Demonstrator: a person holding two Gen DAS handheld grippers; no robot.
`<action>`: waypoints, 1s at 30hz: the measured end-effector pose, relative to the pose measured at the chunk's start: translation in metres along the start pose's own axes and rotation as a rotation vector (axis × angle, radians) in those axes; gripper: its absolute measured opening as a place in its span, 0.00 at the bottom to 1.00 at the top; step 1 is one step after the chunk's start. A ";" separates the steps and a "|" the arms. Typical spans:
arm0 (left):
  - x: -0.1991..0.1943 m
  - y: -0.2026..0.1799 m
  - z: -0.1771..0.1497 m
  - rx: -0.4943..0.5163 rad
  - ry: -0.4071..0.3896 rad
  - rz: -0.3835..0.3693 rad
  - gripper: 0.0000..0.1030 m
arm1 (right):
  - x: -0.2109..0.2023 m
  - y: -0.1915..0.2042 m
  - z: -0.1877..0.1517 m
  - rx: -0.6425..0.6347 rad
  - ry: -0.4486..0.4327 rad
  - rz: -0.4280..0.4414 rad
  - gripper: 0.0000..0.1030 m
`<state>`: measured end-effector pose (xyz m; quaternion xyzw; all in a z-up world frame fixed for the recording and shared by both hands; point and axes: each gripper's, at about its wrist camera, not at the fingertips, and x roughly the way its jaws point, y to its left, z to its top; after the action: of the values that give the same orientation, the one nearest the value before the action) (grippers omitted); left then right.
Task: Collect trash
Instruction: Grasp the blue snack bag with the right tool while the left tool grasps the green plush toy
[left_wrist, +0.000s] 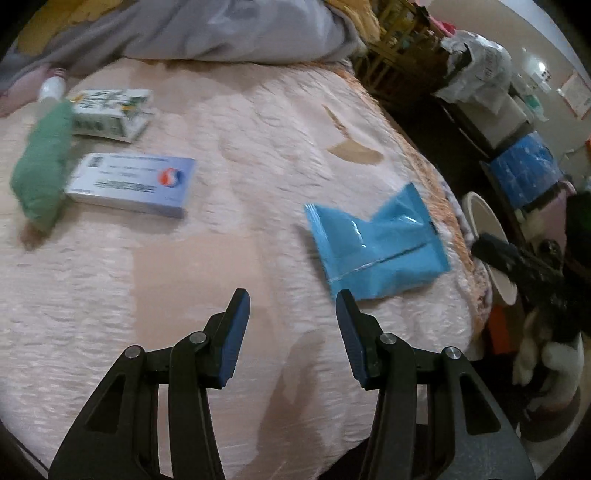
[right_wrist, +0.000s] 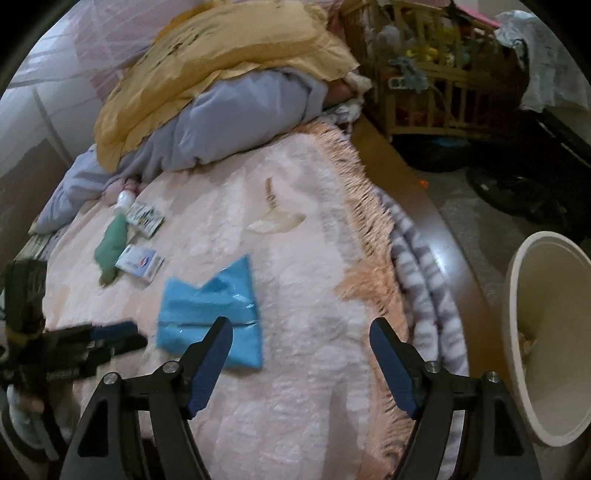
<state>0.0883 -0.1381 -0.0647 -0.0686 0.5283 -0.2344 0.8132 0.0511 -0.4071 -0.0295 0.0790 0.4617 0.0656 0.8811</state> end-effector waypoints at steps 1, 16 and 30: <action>-0.003 0.005 0.000 -0.006 -0.006 0.007 0.45 | 0.000 0.004 -0.003 -0.014 0.016 0.011 0.72; -0.065 0.124 0.018 -0.261 -0.204 0.213 0.55 | 0.085 0.047 0.059 -0.258 0.078 -0.208 0.72; -0.029 0.171 0.089 -0.322 -0.202 0.386 0.59 | 0.124 0.090 0.060 0.007 0.111 0.082 0.86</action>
<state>0.2114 0.0135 -0.0636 -0.1181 0.4783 0.0204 0.8700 0.1670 -0.3001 -0.0777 0.0971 0.5063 0.1043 0.8505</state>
